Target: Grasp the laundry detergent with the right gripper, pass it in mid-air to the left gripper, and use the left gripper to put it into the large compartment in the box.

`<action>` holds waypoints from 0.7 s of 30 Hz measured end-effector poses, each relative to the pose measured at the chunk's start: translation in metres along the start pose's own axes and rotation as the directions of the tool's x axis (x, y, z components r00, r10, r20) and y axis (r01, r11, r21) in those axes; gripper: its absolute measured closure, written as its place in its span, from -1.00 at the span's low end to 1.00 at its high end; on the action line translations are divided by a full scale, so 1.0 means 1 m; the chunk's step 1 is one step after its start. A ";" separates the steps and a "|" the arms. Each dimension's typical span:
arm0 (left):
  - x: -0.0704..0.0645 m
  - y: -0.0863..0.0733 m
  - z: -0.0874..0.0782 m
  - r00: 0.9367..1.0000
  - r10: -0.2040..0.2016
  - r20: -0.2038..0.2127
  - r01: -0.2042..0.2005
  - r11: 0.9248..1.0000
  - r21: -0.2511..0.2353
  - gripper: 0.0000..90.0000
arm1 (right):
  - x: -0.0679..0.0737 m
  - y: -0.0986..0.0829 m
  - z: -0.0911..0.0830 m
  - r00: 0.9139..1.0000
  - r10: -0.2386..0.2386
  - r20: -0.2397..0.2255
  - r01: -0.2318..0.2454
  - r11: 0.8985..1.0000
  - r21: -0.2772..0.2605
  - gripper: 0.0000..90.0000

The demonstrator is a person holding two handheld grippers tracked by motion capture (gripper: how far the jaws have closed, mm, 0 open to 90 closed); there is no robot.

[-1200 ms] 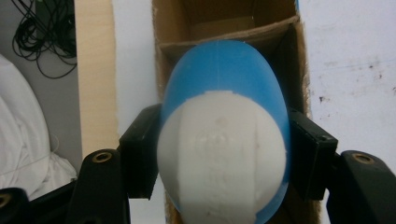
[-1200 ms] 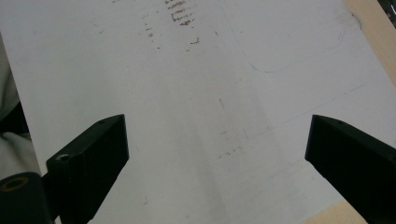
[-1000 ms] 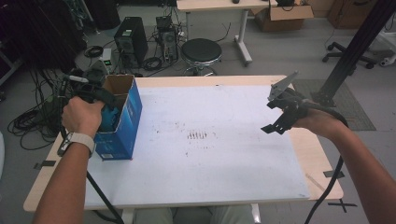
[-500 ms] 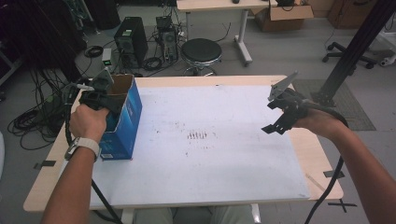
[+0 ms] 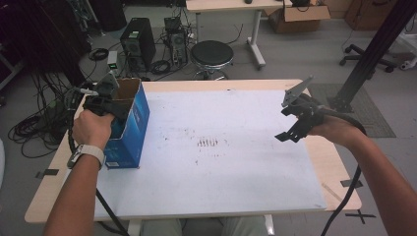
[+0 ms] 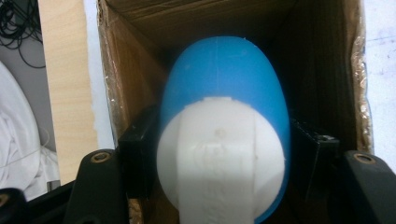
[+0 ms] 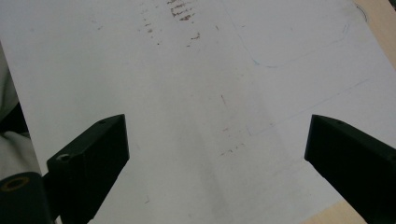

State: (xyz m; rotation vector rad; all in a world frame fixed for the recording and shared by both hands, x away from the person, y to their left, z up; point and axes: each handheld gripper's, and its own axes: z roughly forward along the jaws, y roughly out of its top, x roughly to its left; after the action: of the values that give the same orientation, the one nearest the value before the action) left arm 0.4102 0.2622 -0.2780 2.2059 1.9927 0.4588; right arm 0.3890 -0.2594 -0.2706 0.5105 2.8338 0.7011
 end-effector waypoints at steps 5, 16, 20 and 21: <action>0.003 0.000 -0.003 1.000 -0.012 0.017 0.012 1.000 -0.010 -0.27 | 0.001 0.000 0.000 1.000 0.000 0.001 0.000 1.000 0.000 -0.87; 0.011 0.001 -0.029 0.999 -0.026 0.040 0.027 0.999 -0.021 -0.44 | 0.004 -0.001 -0.003 1.000 -0.004 0.013 0.004 1.000 0.003 -0.87; 0.012 0.000 -0.037 0.998 -0.026 0.060 0.028 0.999 -0.033 -0.50 | 0.006 -0.001 -0.004 1.000 -0.008 0.014 0.008 1.000 0.002 -0.87; 0.012 0.000 -0.039 0.997 -0.026 0.066 0.029 0.999 -0.036 -0.51 | 0.006 -0.001 -0.004 1.000 -0.007 0.015 0.007 1.000 0.002 -0.87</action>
State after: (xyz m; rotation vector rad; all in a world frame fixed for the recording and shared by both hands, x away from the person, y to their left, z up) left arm 0.3986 0.2702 -0.2396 2.1403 1.9626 0.4113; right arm 0.3821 -0.2595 -0.2681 0.5042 2.8210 0.6897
